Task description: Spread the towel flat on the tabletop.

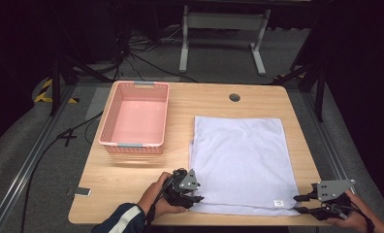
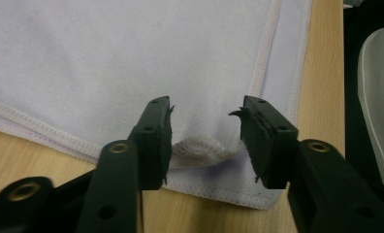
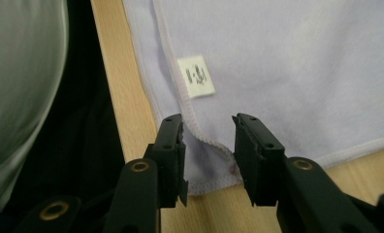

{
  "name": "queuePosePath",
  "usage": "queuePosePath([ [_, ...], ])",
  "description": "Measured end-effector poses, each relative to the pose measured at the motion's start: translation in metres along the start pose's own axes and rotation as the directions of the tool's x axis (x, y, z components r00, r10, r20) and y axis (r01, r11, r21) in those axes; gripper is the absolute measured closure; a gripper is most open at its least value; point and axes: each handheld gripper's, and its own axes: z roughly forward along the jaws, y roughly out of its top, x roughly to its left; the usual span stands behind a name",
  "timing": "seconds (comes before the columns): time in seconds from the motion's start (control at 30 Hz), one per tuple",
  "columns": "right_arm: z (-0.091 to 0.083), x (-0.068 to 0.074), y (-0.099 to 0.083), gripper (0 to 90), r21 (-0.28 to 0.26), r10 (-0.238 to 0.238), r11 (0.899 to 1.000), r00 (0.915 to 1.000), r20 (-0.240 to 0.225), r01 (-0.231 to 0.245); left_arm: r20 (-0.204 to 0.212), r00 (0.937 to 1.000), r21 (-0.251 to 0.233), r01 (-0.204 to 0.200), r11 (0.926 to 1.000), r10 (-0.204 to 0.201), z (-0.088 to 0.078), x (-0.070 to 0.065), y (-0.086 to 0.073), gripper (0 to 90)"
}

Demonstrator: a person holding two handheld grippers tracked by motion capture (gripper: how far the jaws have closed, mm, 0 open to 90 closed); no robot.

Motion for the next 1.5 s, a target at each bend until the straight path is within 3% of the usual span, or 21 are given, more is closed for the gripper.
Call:
queuePosePath([
  [0.1, 0.006, -0.002, -0.004, 84.1, 0.024, 0.01, 1.0, 0.9999, 0.006, -0.01, -0.004, 0.9997, 0.009, -0.024, 0.9997, 0.024, 0.003, 0.0, -0.004, 89.4],
  [0.2, 0.002, -0.003, -0.004, 88.7, -0.006, 0.005, 1.0, 0.9999, 0.014, -0.005, -0.016, 0.9995, -0.003, -0.027, 0.9996, 0.026, -0.003, -0.001, -0.002, 90.0],
  [0.23, -0.003, -0.003, -0.003, 88.9, -0.032, 0.005, 0.999, 0.9998, 0.02, -0.004, -0.01, 0.9994, -0.055, -0.034, 0.9979, 0.034, -0.01, 0.0, 0.001, 90.0],
  [0.37, -0.014, -0.001, -0.002, 89.0, -0.092, -0.003, 0.996, 1.0, 0.009, 0.004, -0.003, 0.9994, -0.089, -0.035, 0.9954, 0.035, -0.021, -0.004, 0.002, 90.0],
  [0.5, -0.017, 0.002, -0.002, 88.9, -0.093, -0.022, 0.995, 0.9995, -0.022, 0.02, 0.012, 0.9981, -0.052, -0.06, 0.9968, 0.061, -0.018, -0.01, 0.0, 90.0],
  [0.57, -0.015, 0.005, -0.004, 87.5, -0.054, -0.055, 0.997, 0.9944, -0.09, 0.05, 0.034, 0.9972, -0.037, -0.066, 0.9972, 0.067, -0.014, -0.012, -0.003, 90.0],
  [0.6, -0.008, 0.007, -0.004, 83.4, 0.014, -0.048, 0.999, 0.9937, -0.101, 0.05, 0.05, 0.9974, -0.025, -0.051, 0.9984, 0.052, -0.01, -0.012, -0.006, 89.9],
  [0.67, -0.001, 0.008, -0.006, 82.5, 0.064, -0.051, 0.996, 0.9929, -0.108, 0.058, 0.059, 0.9972, -0.016, -0.045, 0.9988, 0.046, -0.007, -0.012, -0.008, 89.9],
  [0.8, 0.001, 0.004, -0.01, 71.7, 0.069, -0.022, 0.997, 0.9938, -0.109, 0.03, 0.08, 0.9958, 0.021, -0.048, 0.9986, 0.046, -0.002, -0.012, -0.008, 89.6],
  [0.87, -0.004, 0.001, -0.01, 56.1, 0.051, -0.018, 0.998, 0.9967, -0.08, 0.022, 0.024, 0.9992, -0.005, -0.032, 0.9995, 0.032, -0.005, -0.008, -0.001, 78.7],
  [0.93, -0.012, -0.007, -0.008, 54.5, 0.007, 0.005, 1.0, 0.9996, -0.027, -0.005, -0.032, 0.9993, -0.047, 0.019, 0.9987, -0.021, -0.007, 0.002, 0.008, 61.9],
  [0.97, -0.021, -0.02, 0.001, 50.2, -0.077, 0.05, 0.996, 0.9978, 0.042, -0.047, -0.062, 0.9971, -0.074, 0.04, 0.9965, -0.044, -0.008, 0.009, 0.014, 52.7],
  [1.0, -0.025, -0.028, 0.007, 50.5, -0.112, 0.096, 0.99, 0.9913, 0.09, -0.085, -0.111, 0.9911, -0.104, 0.062, 0.9927, -0.073, -0.005, 0.025, 0.026, 48.5],
  [1.03, -0.027, -0.037, 0.014, 50.5, -0.135, 0.138, 0.984, 0.9805, 0.14, -0.119, -0.12, 0.988, -0.116, 0.084, 0.9897, -0.098, -0.003, 0.032, 0.031, 44.3],
  [1.07, -0.027, -0.037, 0.014, 50.5, -0.135, 0.138, 0.984, 0.9805, 0.14, -0.119, -0.12, 0.988, -0.116, 0.084, 0.9897, -0.098, -0.003, 0.032, 0.031, 38.8],
  [1.1, -0.027, -0.044, 0.019, 48.3, -0.147, 0.165, 0.979, 0.9699, 0.179, -0.14, -0.141, 0.9811, -0.131, 0.114, 0.9848, -0.132, 0.002, 0.045, 0.04, 38.8],
  [1.13, -0.024, -0.059, 0.029, 48.9, -0.165, 0.208, 0.972, 0.9444, 0.255, -0.169, -0.152, 0.9771, -0.149, 0.126, 0.9808, -0.148, 0.005, 0.051, 0.044, 36.7],
  [1.3, -0.007, -0.115, 0.051, 50.0, -0.19, 0.31, 0.948, 0.8844, 0.349, -0.257, -0.181, 0.9557, -0.166, 0.203, 0.965, -0.232, 0.027, 0.097, 0.064, 28.9],
  [1.4, 0.008, -0.151, 0.059, 51.6, -0.219, 0.387, 0.92, 0.8375, 0.386, -0.325, -0.221, 0.923, -0.192, 0.275, 0.9421, -0.315, 0.04, 0.122, 0.067, 27.9],
  [1.43, 0.012, -0.16, 0.06, 52.1, -0.228, 0.404, 0.913, 0.8276, 0.39, -0.338, -0.237, 0.9117, -0.197, 0.294, 0.9354, -0.336, 0.043, 0.129, 0.068, 27.4],
  [1.5, 0.018, -0.174, 0.064, 52.7, -0.233, 0.42, 0.907, 0.8002, 0.429, -0.351, -0.263, 0.8927, -0.214, 0.316, 0.9243, -0.366, 0.047, 0.144, 0.07, 26.9],
])
